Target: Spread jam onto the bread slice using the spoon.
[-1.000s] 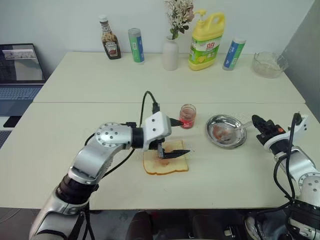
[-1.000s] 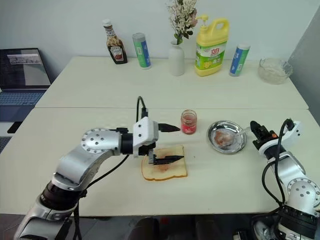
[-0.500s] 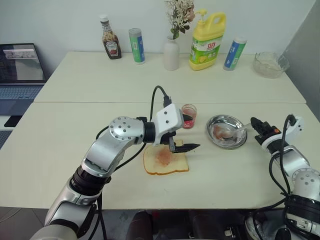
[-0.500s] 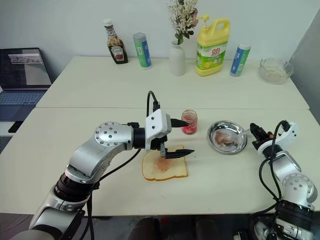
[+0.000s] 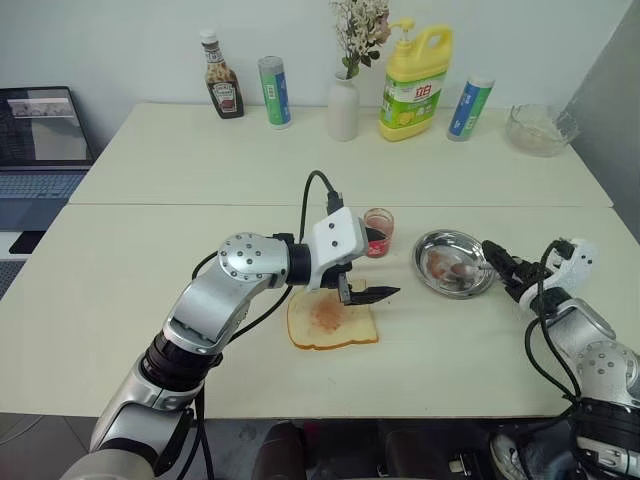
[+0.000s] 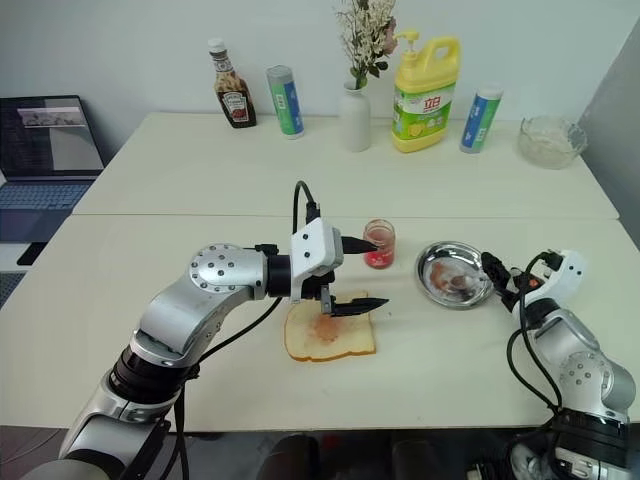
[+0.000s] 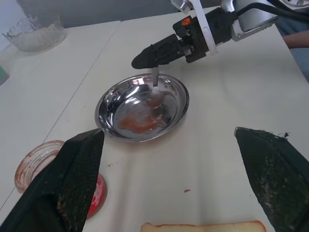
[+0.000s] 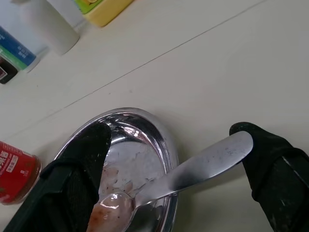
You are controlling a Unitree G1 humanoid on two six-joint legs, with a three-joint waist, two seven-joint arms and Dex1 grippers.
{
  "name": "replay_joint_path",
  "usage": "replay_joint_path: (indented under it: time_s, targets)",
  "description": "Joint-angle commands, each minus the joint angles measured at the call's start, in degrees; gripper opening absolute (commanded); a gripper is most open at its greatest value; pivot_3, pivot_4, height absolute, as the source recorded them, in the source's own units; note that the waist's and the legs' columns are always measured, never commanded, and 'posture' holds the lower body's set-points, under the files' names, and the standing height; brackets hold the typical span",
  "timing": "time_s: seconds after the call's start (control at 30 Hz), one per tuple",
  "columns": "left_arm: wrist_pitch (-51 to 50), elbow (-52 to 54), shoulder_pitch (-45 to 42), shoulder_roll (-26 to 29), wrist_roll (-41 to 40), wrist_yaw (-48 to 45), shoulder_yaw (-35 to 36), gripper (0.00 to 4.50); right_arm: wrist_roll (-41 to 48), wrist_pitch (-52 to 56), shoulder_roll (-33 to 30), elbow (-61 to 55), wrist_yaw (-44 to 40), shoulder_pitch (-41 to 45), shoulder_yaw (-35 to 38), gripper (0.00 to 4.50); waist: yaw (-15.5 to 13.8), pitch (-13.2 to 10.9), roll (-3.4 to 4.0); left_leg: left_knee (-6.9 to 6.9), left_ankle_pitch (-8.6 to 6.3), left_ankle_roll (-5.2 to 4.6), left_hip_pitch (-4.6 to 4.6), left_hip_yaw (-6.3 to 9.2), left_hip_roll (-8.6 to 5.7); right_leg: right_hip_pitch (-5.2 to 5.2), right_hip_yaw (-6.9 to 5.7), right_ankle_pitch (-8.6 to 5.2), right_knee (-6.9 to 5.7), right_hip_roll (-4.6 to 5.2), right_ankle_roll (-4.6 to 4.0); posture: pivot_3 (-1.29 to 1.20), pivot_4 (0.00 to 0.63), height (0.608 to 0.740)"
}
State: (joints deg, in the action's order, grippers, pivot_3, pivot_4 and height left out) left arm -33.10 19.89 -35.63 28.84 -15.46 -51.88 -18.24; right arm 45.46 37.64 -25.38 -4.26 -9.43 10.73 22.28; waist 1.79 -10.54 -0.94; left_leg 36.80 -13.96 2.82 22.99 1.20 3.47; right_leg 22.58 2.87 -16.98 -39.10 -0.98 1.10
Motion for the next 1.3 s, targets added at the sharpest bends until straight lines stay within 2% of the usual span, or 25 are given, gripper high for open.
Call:
replay_joint_path:
  time_s: [0.03,0.47,0.7,0.9,1.0,1.17,1.3]
  targets:
    - [1.30,0.99,-0.48,-0.44,0.34,0.13,-0.05,4.50,-4.62,-2.34,-2.10,-3.36,-3.59,-1.42,-2.58,4.43,-0.02,0.00,0.00,0.00,0.00,0.00,0.00,0.01,0.00,0.00,0.00,0.00,0.00,0.00,0.00,0.00,0.150,0.740]
    - [2.25,0.90,-0.10,-0.38,0.99,0.08,-0.07,4.50,-19.69,-14.48,-4.28,-4.37,-9.99,-3.07,-7.47,4.43,-0.02,0.00,0.00,0.06,0.00,0.00,-0.01,0.03,-0.01,-0.04,-0.02,0.00,-0.01,0.01,0.00,0.00,0.150,0.740]
    - [2.45,0.40,-0.13,-0.59,0.90,0.31,0.51,4.50,-12.99,-13.57,0.74,-4.89,-9.18,-0.90,-1.28,4.43,-0.03,0.00,0.00,0.08,0.01,0.01,-0.02,0.06,0.00,-0.09,-0.06,0.01,-0.01,0.01,-0.01,0.00,0.150,0.740]
    - [3.75,0.50,0.89,0.86,0.50,1.06,3.97,4.50,-11.57,-11.33,-3.58,-12.32,-14.81,-4.15,-2.06,4.43,-0.08,0.00,0.01,0.09,0.00,0.01,-0.05,0.09,-0.03,-0.14,-0.09,0.01,-0.01,0.04,-0.01,0.00,0.150,0.740]
    - [4.25,0.35,3.26,4.67,0.59,1.00,8.28,4.50,-8.74,-7.87,-9.04,-19.56,-19.92,-7.97,-1.65,4.43,0.05,0.00,0.02,0.08,0.00,0.00,-0.07,0.10,-0.01,-0.14,-0.09,0.01,-0.02,0.03,-0.01,0.00,0.150,0.740]
    - [3.89,0.15,9.60,14.23,0.11,-0.89,15.23,4.50,-3.29,-3.18,-18.89,-28.49,-28.35,-15.29,2.42,4.43,0.03,0.00,0.01,0.07,0.00,0.00,-0.13,0.14,0.03,-0.19,-0.15,-0.02,-0.02,0.00,0.03,0.00,0.150,0.740]
    - [9.73,-0.51,20.79,21.43,1.76,-3.60,20.69,4.50,-5.08,-5.49,-24.76,-30.69,-37.30,-22.25,5.78,4.43,-0.07,-0.02,-0.03,0.10,0.00,0.01,-0.17,0.11,-0.01,-0.29,-0.15,-0.14,0.08,0.07,0.24,0.00,0.150,0.740]
